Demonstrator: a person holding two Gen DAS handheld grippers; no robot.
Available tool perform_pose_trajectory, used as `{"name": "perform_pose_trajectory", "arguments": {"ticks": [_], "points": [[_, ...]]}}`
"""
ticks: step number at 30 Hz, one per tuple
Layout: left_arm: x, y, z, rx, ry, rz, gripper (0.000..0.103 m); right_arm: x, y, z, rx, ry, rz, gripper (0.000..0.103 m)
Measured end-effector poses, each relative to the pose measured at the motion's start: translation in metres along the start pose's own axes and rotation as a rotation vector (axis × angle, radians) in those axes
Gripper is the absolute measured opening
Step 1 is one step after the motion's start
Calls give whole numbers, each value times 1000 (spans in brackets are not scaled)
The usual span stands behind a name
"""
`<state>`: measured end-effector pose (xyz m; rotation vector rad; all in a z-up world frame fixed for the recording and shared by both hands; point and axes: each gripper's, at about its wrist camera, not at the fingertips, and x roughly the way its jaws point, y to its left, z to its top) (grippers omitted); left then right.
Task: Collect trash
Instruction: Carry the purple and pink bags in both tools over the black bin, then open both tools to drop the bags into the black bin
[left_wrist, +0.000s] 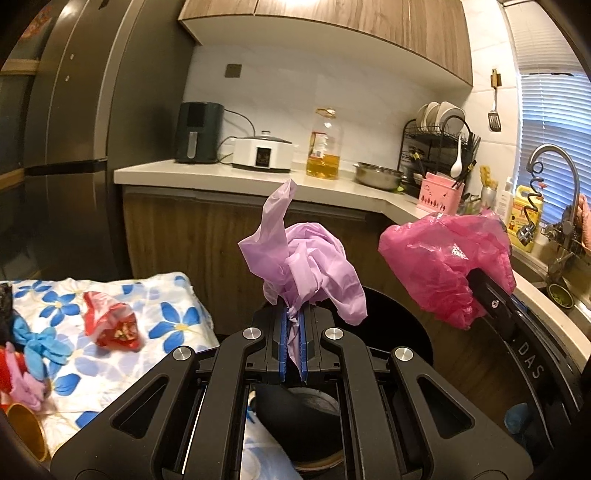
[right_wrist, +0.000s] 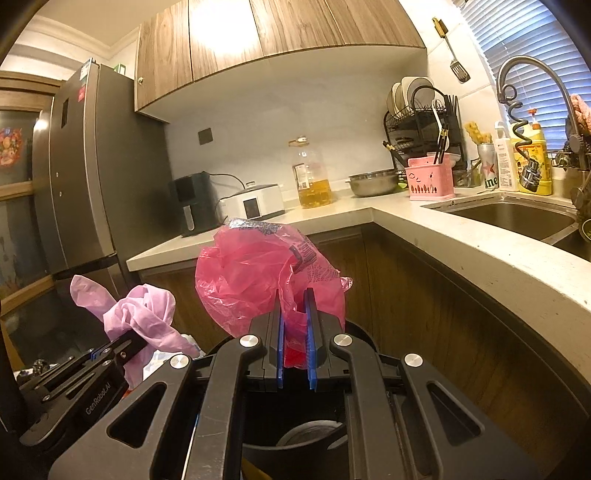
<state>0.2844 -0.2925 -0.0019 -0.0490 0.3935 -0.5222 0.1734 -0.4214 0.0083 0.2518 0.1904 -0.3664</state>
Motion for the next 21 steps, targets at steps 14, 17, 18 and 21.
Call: {"name": "perform_pose_trajectory", "arguments": {"ticks": [14,17,18,21], "points": [[34,-5,-11,8,56,-20,47,28,-17,-5,25,53,3,31],[33,-1,-13,0,43,0,57,27,-21,-6,38,54,0,37],[33,0,-13,-5,45,0,58,27,-21,-7,37,54,-3,40],[30,6,-15,-19,49,13,65,24,-23,-9,38,58,-4,48]]}}
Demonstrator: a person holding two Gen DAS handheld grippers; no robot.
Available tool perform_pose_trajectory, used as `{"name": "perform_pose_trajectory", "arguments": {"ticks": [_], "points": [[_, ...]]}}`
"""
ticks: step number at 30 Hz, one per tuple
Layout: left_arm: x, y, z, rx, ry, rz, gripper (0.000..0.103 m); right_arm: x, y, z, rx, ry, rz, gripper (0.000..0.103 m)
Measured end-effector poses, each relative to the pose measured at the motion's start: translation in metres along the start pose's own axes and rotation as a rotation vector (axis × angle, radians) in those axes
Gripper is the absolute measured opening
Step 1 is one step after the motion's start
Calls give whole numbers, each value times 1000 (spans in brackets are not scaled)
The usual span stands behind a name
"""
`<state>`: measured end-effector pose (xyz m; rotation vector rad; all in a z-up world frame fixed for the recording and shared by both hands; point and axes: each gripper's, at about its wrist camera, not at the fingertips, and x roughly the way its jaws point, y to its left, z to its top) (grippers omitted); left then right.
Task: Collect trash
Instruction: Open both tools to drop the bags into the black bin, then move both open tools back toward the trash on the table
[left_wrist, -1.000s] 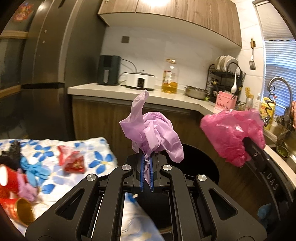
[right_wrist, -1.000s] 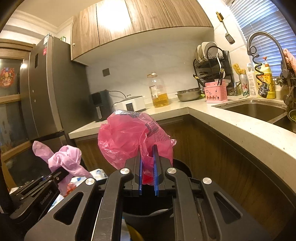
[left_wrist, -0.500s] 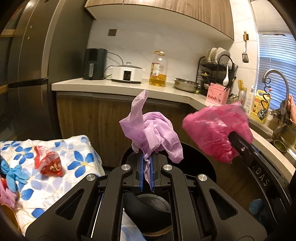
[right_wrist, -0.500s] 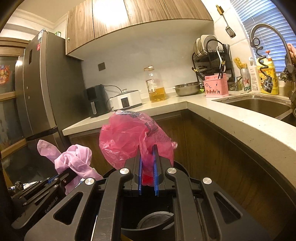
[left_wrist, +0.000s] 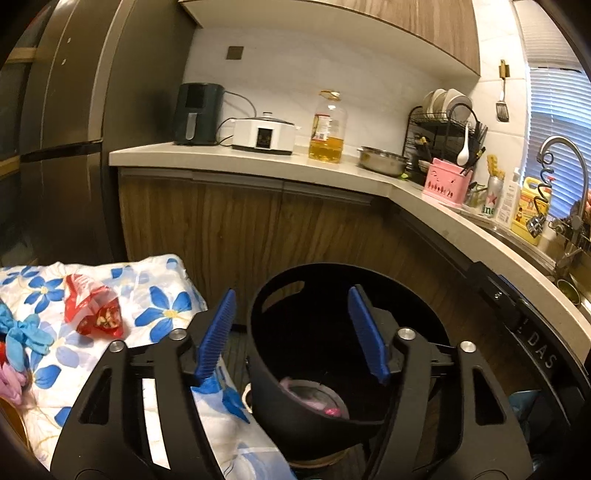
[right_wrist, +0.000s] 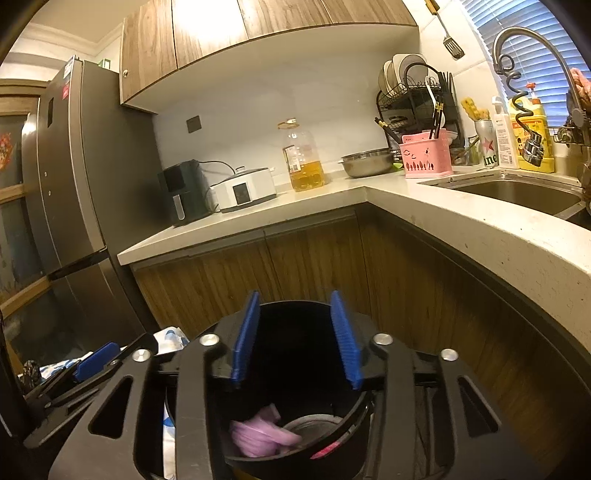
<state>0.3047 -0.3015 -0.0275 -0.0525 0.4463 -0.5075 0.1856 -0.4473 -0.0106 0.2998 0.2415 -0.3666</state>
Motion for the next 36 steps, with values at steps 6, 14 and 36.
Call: {"name": "perform_pose_trajectory", "arguments": {"ticks": [6,14,36], "points": [[-26,10,-10,-7,-25,60,79,-14,1,-6,-3,5,4,67],[-74,27,-26,-21,-66,145,88,-40,8,-18,-8,23,9,73],[-219,110,-77,-116,-140,411,88,-126,85,-58,-73,27,180,74]]}}
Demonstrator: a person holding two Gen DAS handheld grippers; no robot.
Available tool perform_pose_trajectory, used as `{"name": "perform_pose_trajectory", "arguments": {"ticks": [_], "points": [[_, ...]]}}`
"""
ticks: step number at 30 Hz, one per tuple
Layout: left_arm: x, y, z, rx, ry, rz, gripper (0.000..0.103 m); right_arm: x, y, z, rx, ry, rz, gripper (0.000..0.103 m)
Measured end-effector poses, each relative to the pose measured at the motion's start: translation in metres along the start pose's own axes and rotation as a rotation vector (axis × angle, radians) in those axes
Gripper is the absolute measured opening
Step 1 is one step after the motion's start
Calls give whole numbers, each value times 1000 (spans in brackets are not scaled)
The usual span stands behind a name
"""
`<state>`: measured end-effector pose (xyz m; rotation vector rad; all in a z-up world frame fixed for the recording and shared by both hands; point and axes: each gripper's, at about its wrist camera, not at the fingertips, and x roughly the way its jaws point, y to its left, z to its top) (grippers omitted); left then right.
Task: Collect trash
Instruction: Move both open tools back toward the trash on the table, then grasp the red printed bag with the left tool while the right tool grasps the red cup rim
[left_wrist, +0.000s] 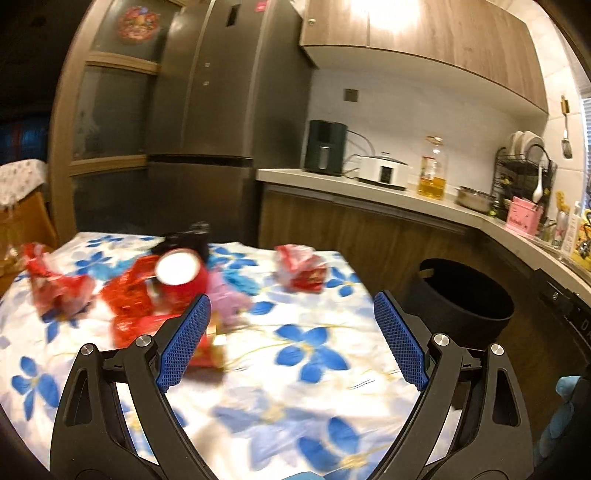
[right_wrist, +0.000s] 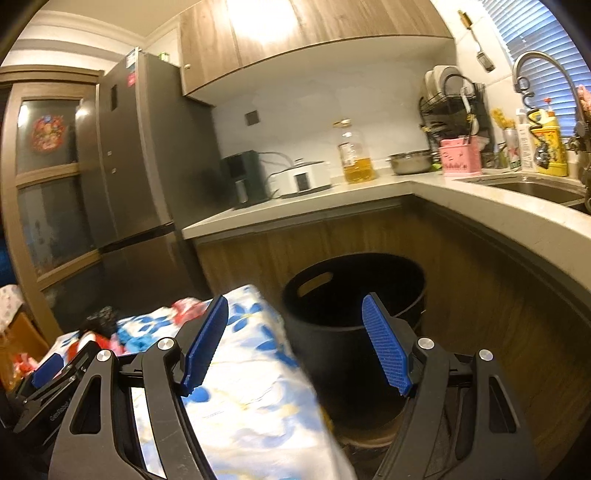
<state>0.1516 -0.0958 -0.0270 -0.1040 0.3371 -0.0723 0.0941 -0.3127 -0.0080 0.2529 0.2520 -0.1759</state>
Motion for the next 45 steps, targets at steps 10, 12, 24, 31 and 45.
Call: {"name": "perform_pose_trajectory", "arguments": {"ticks": [10,12,24,31,45], "points": [[-19,72,-8,-44,-10,156,88,4,60,-28,-58,57,137,74],[-21,87,-9,-62,-13,186,88,8,74,-35,-74,72,167,74],[-12,159,-14,-106,-9,341,88,28,143,-76,-163,182,303,73],[7,211,4,-181,-15,425,88,38,165,-85,-190,196,326,73],[60,258,2,-310,117,320,33,69,199,-103,-213,270,435,70]]}}
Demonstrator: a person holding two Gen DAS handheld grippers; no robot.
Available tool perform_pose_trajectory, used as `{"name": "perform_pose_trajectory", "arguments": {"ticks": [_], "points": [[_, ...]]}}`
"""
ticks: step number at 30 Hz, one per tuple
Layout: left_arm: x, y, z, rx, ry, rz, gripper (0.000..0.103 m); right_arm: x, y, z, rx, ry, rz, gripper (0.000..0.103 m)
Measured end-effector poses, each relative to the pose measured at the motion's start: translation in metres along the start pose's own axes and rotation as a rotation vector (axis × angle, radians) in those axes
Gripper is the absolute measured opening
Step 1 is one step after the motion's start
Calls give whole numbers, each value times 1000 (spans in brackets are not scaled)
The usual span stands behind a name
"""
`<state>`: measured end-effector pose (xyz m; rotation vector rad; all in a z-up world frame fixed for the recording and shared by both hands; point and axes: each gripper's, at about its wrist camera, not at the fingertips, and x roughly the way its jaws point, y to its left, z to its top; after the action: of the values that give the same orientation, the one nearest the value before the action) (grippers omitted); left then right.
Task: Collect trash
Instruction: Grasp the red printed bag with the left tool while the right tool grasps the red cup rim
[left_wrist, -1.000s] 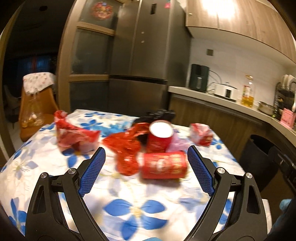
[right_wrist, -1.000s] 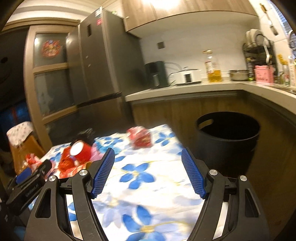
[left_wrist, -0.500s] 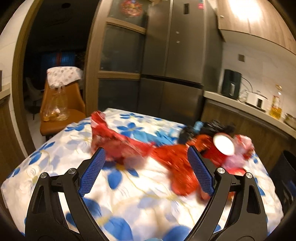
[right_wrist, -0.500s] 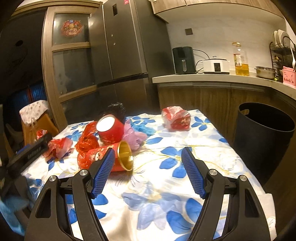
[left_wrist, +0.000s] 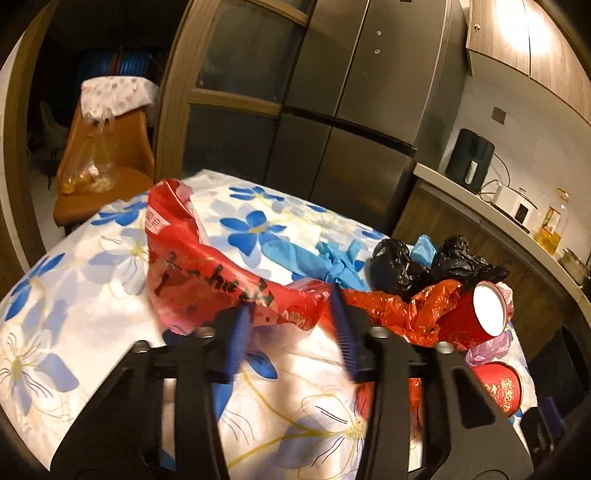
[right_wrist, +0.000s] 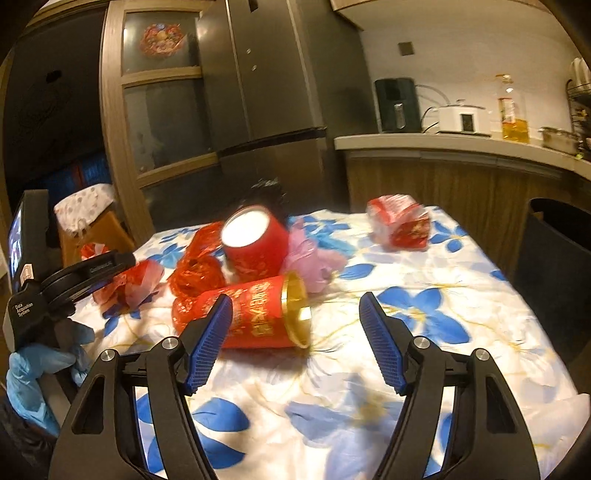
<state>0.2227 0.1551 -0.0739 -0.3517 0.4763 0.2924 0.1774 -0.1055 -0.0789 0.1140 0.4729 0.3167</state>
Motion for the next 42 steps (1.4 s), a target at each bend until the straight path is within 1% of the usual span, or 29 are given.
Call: {"name": "perform_pose_trajectory", "arguments": {"ticks": [1,2,3,6,8,14,21,23,27,30,31,33,42], "points": [[0,-1,-1,1,4,-6,26,3,1,-1,0,8,8,69],[1,-1,-2,1,7,-14,21,6,2,-2,1,17,20,69],[1,-1,-3,2,9,-22,20,8,3,-3,1,21,26,68],[1,-1,-6,5,10,-45,10,13,4,-4,1,34,52,66],[0,-3,-7,10,11,-52,0,15,4,-4,10,43,68,65],[-11,-8,-15,33,-8,-76,0,22,3,-4,28,66,115,56],[-26,-13,-22,51,-12,-90,0,20,8,-5,14,69,155,39],[-30,-14,-24,54,-11,-90,0,19,7,-5,18,71,164,36],[-37,-17,-30,61,-8,-85,0,16,8,-7,17,76,182,25],[-43,-21,-33,80,-19,-68,0,10,11,-7,4,72,204,15],[-45,-22,-34,87,-23,-64,0,8,13,-8,-1,70,209,13],[-50,-24,-36,98,-27,-62,0,3,16,-9,-17,61,216,5],[-71,-32,-41,114,-43,-90,0,-22,14,0,-25,-2,205,5]]}}
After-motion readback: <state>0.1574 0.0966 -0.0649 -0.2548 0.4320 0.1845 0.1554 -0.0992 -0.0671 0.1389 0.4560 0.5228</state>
